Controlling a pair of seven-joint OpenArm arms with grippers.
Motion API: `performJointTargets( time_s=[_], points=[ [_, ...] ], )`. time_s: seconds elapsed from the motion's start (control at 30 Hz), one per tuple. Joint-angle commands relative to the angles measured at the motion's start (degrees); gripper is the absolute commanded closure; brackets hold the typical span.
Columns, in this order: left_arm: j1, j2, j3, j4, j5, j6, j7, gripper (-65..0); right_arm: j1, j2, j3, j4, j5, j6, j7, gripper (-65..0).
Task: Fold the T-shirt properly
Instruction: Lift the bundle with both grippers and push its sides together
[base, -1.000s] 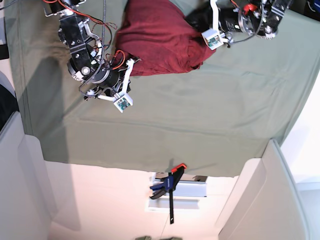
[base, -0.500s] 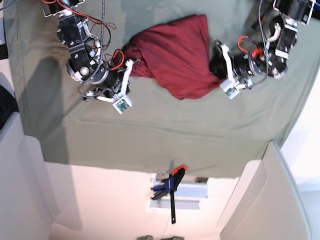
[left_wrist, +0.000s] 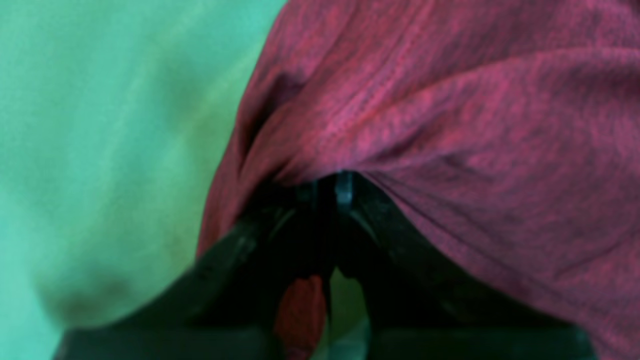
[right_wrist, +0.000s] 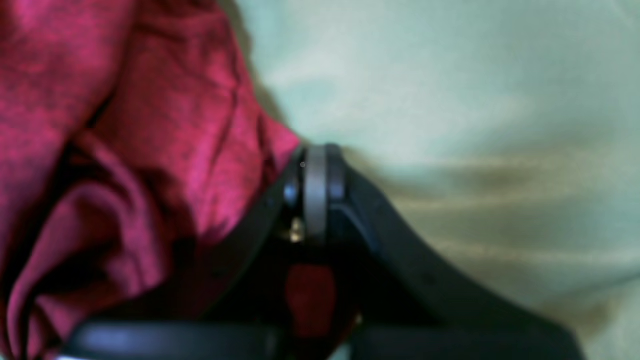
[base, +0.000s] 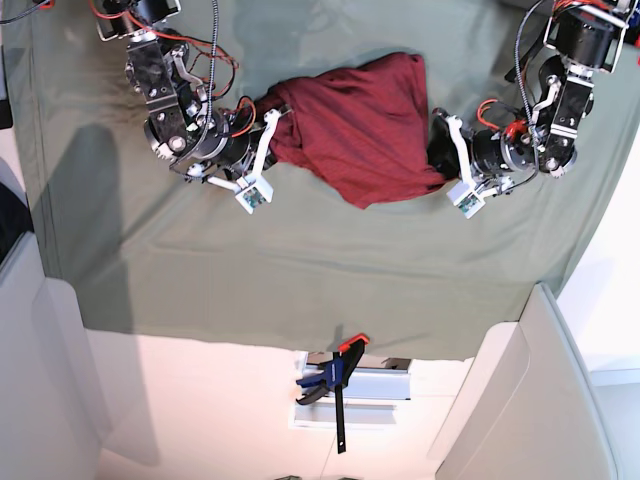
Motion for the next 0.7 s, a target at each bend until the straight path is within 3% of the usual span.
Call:
performJointTargets(
  time_s=[0.0, 0.2, 0.5, 0.67],
  points=[
    [-0.9, -1.7, -0.4, 0.2, 1.5, 0.2, 1.4, -4.5, -0.2, -0.2, -0.1, 1.3, 2.2, 3.7, -1.7, 0.0],
    [0.1, -4.5, -0.4, 2.2, -5.2, -0.1, 3.6, -4.5, -7.8, -0.2, -0.1, 9.8, 6.2, 4.8, -5.0, 0.0],
    [8.8, -7.4, 5.4, 20.3, -5.7, -0.1, 4.4, -4.5, -16.3, -0.2, -0.1, 24.0, 6.3, 4.8, -6.3, 0.0],
    [11.7, -8.2, 7.2, 26.5, -8.2, -0.1, 5.6, -4.5, -16.6, -0.2, -0.2, 26.4, 10.0, 4.8, -10.0, 0.0]
  ],
)
